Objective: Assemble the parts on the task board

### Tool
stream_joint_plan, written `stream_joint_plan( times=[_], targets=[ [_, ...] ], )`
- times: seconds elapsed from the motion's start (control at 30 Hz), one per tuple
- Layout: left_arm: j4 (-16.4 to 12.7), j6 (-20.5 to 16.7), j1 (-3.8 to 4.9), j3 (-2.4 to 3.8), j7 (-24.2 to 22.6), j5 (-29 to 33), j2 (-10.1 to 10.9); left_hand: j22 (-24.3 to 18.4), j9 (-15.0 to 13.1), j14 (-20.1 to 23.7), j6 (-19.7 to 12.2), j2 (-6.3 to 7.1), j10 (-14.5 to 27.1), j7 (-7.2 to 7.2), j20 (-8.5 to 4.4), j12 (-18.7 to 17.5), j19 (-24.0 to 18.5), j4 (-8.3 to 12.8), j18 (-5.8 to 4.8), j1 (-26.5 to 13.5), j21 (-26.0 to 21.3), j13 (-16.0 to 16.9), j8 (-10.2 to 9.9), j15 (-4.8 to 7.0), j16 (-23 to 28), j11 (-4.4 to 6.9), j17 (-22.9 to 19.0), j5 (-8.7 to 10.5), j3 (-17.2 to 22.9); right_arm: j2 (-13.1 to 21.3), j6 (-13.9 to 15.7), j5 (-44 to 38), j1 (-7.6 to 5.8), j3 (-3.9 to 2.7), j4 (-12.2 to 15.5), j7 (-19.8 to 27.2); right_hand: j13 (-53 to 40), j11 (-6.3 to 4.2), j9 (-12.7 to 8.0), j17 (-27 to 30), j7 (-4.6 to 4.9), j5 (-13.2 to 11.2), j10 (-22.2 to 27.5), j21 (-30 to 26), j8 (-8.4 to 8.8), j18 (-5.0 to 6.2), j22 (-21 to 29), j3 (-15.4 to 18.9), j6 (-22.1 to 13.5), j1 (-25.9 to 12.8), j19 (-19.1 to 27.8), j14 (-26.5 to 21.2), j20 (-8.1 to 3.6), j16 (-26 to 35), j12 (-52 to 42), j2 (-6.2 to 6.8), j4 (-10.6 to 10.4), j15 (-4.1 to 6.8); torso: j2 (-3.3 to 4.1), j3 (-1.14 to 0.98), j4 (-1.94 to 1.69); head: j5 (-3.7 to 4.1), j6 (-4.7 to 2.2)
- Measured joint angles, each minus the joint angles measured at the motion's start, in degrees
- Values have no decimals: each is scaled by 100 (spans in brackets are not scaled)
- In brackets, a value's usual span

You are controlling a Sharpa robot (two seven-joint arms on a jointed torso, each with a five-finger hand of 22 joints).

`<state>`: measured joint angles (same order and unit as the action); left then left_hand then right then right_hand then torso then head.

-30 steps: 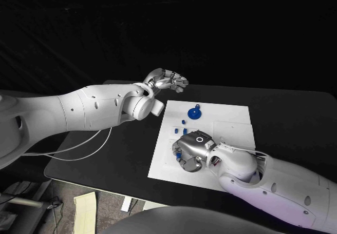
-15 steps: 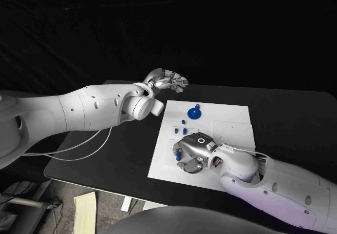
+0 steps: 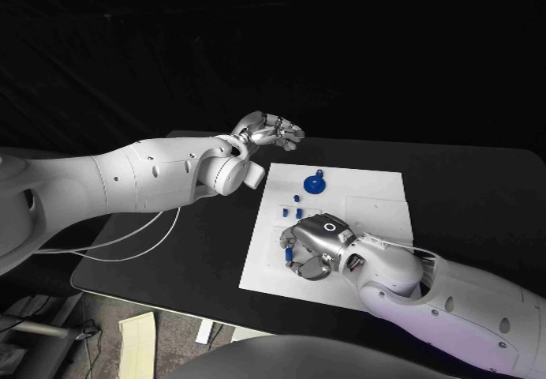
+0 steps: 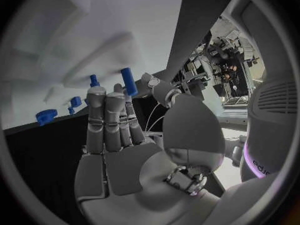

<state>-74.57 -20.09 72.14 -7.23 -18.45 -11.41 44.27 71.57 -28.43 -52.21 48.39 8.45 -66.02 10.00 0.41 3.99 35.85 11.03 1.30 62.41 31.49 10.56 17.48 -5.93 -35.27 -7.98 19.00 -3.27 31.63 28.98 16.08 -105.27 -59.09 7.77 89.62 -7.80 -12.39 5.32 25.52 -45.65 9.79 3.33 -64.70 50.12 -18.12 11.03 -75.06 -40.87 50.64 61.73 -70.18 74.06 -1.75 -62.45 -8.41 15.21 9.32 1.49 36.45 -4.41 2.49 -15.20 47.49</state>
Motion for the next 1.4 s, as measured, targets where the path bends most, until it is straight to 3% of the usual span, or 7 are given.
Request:
stream_joint_plan(
  times=[0.2, 0.57, 0.8, 0.87, 1.13, 1.27, 1.4],
  targets=[
    [8, 1, 0, 0, 1, 0, 1, 0, 0, 0, 0, 0, 0, 0, 0, 0, 0, 0, 0, 0, 0, 0, 0, 0, 0, 0, 0, 0, 0, 129, 278, 217, 0, -12, 112, 62, 65, 52, -33, 10, 44, 0, 119, -5, 40, 0, 0, 165, -85, -65, -13, 2, -13, 0, 53, 112, -64, -40, -1, 0, -1, 8, -19],
    [42, 0, 0, 0, 0, 0, -3, 4, 0, 0, 0, 0, 0, 0, 0, 0, 0, 0, 0, 0, 0, 0, 0, 0, 0, 0, 5, 0, 0, 399, 570, 726, -45, -231, 355, 198, 163, 82, -52, 21, 54, 0, 184, -35, 61, -1, 0, 380, -136, -108, 18, -34, -43, 0, 89, 154, -95, -76, -5, -4, 8, 37, -78],
    [78, 2, 0, 0, -1, 5, -10, 4, -1, 0, 0, 0, 0, 0, 3, 0, 3, -16, 0, 0, 0, 1, 0, 0, 0, 0, 11, 0, 16, 757, 571, 1464, -331, -444, 524, 283, 159, 9, -57, 27, 41, 23, 23, -56, 61, -1, 0, 421, -124, -150, 18, -34, -42, -24, -46, 85, -136, -76, -5, -9, 10, 86, -115],
    [91, 2, 0, -1, -1, 8, -8, 9, -1, 0, 0, 0, 0, 0, 21, 0, 21, -16, 1, 0, 0, 1, 0, 0, 0, 0, 11, 0, 16, 881, 531, 1736, -430, -516, 543, 287, -40, -87, -52, 21, -29, 46, -329, -30, 14, -1, 0, 494, -53, -217, -26, 33, -62, -91, -419, -39, -209, 66, -5, -9, 13, 119, -140],
    [175, 5, 0, -3, -2, 24, -14, 9, -1, 0, 0, 0, 0, 0, 21, 0, 21, -16, 1, 0, 0, 1, 0, 0, 0, 0, 16, 0, 16, 1373, -2, 3081, -836, -525, 374, 218, -1452, -216, 66, -9, -182, 92, -466, 35, -30, 0, 0, 698, 59, -262, -28, 103, -63, -156, -1988, -167, -290, 257, -15, -3, 21, 338, -271],
    [242, 7, -2, -3, -6, 36, -49, 8, 4, 0, 0, 0, 0, 0, 21, 0, 21, -16, 0, 0, 0, 1, 0, 0, 0, 0, 21, 0, 16, 1549, -401, 3801, -962, -528, 218, 132, -2944, -499, 166, -63, -286, 235, -300, 135, -30, 53, 0, 818, 78, -422, -78, 79, -115, -259, -3658, -328, -373, 407, -34, 2, 31, 464, -346],
    [291, 13, -6, -5, -6, 51, -80, 13, 4, 0, 0, 0, 0, 0, 21, 0, 21, -16, 1, 0, 0, 1, 0, 0, 0, 0, 21, 0, 16, 1707, -918, 4319, -1099, -522, 55, -20, -3965, -502, 313, -325, -315, 289, 117, 276, -51, 70, 0, 836, 70, -523, -105, 75, -143, -552, -4745, -429, -413, 447, -60, 6, 47, 586, -407]
  ],
)
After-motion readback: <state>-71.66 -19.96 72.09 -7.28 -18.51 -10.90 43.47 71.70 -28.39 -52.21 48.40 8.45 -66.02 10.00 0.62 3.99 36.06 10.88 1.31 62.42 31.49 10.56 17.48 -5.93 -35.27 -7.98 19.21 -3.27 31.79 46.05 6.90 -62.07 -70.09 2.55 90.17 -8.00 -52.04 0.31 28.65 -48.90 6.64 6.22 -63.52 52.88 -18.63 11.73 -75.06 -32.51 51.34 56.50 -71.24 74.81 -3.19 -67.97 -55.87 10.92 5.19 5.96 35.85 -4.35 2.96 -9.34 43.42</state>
